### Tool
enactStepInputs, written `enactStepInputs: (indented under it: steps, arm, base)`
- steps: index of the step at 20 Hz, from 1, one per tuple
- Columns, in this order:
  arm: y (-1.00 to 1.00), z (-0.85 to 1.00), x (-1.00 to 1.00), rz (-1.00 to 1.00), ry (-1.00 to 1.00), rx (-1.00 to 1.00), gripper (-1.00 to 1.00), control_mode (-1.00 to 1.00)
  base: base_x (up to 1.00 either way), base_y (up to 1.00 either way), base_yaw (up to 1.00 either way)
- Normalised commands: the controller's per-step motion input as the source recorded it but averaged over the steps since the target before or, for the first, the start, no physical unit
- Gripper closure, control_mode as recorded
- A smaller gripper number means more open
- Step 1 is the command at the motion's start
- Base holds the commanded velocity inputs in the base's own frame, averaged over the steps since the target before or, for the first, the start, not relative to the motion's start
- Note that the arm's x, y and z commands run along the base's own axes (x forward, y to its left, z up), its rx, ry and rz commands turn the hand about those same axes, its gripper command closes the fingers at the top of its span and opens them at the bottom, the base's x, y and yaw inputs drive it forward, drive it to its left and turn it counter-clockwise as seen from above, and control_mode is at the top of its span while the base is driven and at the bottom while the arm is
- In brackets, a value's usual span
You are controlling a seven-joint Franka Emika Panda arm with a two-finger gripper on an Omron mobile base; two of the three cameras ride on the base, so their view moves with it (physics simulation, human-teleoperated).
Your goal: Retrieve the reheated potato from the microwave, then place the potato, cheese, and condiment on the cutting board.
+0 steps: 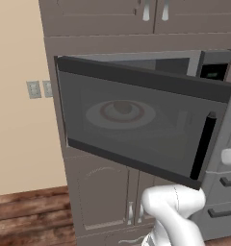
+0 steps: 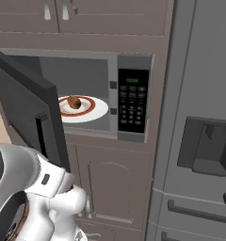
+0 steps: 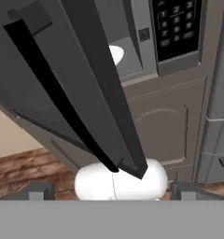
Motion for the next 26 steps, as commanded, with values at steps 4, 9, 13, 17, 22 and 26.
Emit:
enactStepInputs:
  steps: [4, 9, 13, 17, 22, 26]
  arm:
    - [-0.37, 0.17, -0.26, -0.17, 0.04, 0.08, -1.00, -1.00]
    - [-0.28, 0.20, -0.07, -0.19, 0.08, 0.09, -1.00, -1.00]
    - [-0.18, 0.14, 0.10, -0.22, 0.11, 0.11, -1.00, -1.00]
    - [-0.17, 0.10, 0.15, -0.16, 0.10, 0.15, -1.00, -1.00]
    - [-0.17, 0.02, 0.01, -0.07, 0.03, 0.26, -1.00, -1.00]
    - [-0.14, 0.00, 0.01, -0.08, 0.00, 0.33, -1.00, -1.00]
  base:
    - [0.00, 0.00, 0.00]
    - [0.00, 0.00, 0.00]
    - [0.00, 0.00, 0.00]
    - [0.00, 0.00, 0.00]
    - [0.00, 0.00, 0.00]
    - [0.00, 0.00, 0.00]
